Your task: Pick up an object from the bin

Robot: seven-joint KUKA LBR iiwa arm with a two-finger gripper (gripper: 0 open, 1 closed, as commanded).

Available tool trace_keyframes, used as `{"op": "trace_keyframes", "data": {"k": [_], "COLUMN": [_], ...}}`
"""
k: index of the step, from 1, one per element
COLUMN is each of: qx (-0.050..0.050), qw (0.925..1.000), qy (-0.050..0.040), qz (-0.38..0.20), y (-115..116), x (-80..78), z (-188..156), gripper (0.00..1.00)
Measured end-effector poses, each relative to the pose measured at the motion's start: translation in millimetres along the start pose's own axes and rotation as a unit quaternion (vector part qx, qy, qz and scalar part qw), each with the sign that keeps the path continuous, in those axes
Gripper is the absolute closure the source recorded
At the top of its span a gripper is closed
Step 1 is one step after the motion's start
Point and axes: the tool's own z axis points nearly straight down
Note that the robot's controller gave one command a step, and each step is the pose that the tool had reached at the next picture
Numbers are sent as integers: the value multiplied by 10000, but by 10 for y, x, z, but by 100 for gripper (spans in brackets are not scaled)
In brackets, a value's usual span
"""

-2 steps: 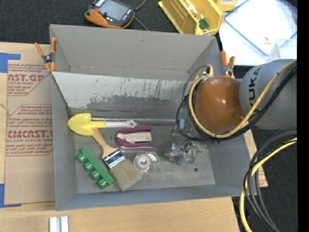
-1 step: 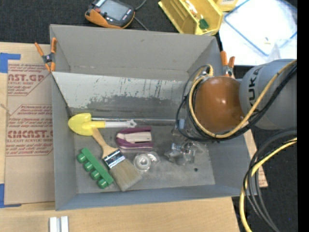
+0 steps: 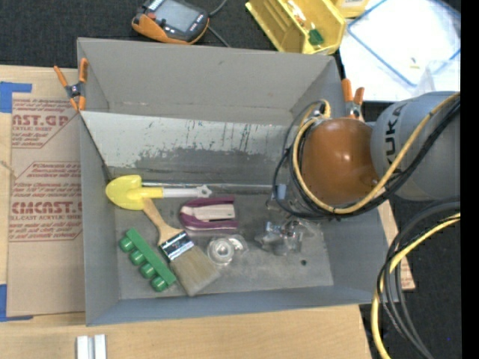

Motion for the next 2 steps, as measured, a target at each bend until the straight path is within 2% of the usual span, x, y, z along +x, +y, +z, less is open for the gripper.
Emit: {"op": "trace_keyframes", "data": {"k": [1,2], "qx": [-7,-7], "qw": [9994,9994], "qy": [-11,-10], "qz": [333,333], "y": [245,244], "x": [7,9], "z": [-107,-107], "gripper": [100,100]}}
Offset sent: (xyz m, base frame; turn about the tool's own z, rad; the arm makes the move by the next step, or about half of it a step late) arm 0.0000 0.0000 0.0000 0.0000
